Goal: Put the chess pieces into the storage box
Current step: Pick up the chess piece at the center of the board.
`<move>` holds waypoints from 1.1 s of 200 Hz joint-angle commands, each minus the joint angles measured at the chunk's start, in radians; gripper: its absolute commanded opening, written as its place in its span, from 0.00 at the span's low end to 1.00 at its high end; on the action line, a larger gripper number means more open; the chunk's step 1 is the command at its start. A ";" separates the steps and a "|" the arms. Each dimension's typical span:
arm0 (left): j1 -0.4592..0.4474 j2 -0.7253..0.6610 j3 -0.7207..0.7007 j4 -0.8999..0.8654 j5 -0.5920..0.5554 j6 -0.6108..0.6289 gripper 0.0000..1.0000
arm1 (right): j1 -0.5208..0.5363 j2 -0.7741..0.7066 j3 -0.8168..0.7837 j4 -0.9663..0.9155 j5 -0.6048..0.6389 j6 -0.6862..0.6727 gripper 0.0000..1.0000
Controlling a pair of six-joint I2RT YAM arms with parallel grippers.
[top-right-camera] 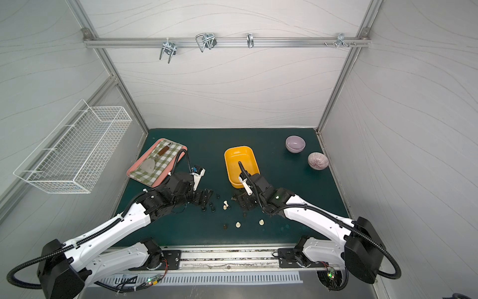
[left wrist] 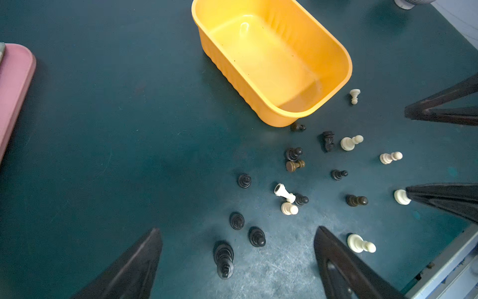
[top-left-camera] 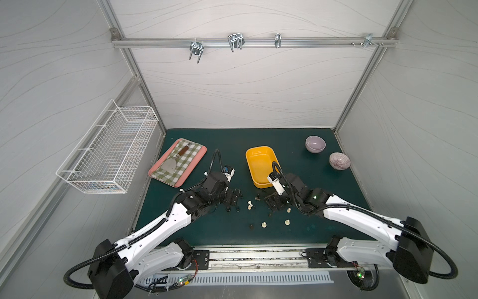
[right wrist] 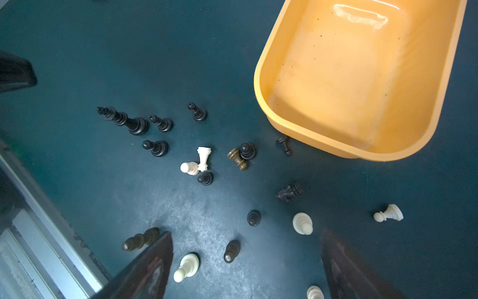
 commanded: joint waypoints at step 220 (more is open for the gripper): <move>-0.007 -0.004 0.019 -0.010 -0.036 -0.066 0.93 | 0.008 0.140 0.078 -0.158 0.056 0.096 0.50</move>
